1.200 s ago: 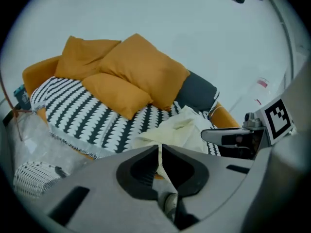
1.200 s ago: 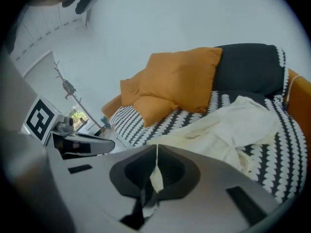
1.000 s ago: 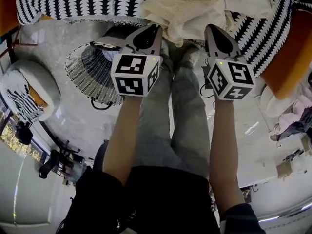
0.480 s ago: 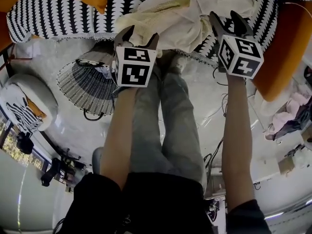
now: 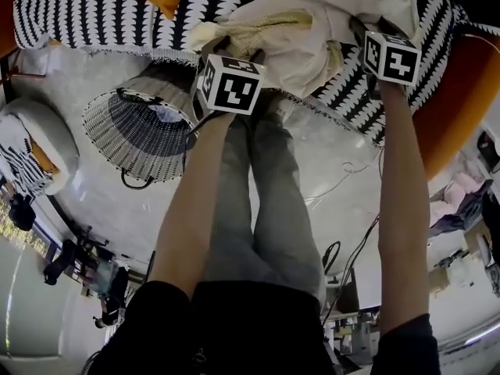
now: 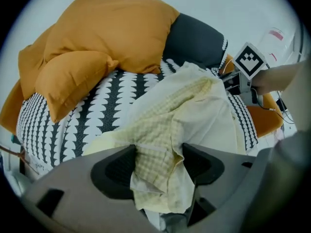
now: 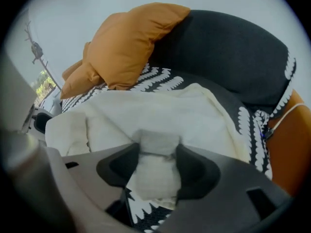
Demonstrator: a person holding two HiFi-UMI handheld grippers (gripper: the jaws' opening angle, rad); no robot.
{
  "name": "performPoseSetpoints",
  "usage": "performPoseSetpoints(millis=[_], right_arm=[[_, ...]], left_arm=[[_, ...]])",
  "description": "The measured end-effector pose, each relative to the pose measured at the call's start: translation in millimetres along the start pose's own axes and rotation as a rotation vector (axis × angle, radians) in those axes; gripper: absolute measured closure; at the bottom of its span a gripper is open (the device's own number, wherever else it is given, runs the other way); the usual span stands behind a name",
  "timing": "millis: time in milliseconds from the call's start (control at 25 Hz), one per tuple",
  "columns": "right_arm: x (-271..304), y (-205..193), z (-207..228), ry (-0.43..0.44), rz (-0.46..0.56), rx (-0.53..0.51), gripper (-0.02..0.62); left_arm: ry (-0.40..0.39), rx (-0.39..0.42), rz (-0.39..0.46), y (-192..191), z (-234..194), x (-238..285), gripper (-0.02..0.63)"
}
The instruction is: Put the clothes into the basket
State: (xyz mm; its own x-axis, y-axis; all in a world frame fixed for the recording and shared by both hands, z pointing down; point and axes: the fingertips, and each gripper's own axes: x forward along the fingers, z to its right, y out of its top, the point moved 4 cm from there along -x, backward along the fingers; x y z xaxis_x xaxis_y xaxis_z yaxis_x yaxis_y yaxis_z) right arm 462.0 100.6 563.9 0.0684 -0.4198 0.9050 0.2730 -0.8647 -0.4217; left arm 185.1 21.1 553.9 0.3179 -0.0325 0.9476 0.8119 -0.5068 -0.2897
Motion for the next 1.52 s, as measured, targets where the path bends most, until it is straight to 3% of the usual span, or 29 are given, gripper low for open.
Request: performPoseSetpoints(millis=[120,200,280,400,560,720,880,1120,1520], right_arm=[[4.7,-7.8,-12.3,0.056,0.004,0.14,0.464],[4.5,-10.9,-19.1,0.058,0.01,0.191,0.49],[0.6,-12.2,-26.3,0.064,-0.002,0.159,0.517],[-10.0,-16.3,-39.7,0.087,-0.001,0.134,0.531],[-32.1,-21.2,-66.8,0.171,0.081,0.217,0.539],[-65.4,-13.8,-101.9,0.272,0.159,0.277,0.541],[-94.9,-1.0,-144.5,0.367,0.217,0.248,0.543],[-128.7,21.1,-211.9,0.503,0.274,0.167,0.543],[-161.5,38.5,-361.4,0.731,0.27,-0.037,0.543]], left_arm=[[0.024,0.022,-0.026,0.3,-1.1,7.1,0.318],[0.031,0.001,-0.038,0.3,-2.5,9.3,0.319],[0.03,-0.007,-0.042,0.4,-2.1,10.6,0.343],[0.001,-0.034,-0.024,0.4,-3.8,6.3,0.403],[-0.038,-0.098,0.025,1.6,-3.2,-10.2,0.496],[-0.084,-0.143,0.095,1.4,0.4,-36.8,0.522],[-0.103,-0.197,0.163,-12.9,-5.3,-66.7,0.526],[-0.046,-0.274,0.281,-46.6,-39.5,-125.3,0.528],[0.086,-0.488,0.433,-154.1,-104.2,-225.2,0.528]])
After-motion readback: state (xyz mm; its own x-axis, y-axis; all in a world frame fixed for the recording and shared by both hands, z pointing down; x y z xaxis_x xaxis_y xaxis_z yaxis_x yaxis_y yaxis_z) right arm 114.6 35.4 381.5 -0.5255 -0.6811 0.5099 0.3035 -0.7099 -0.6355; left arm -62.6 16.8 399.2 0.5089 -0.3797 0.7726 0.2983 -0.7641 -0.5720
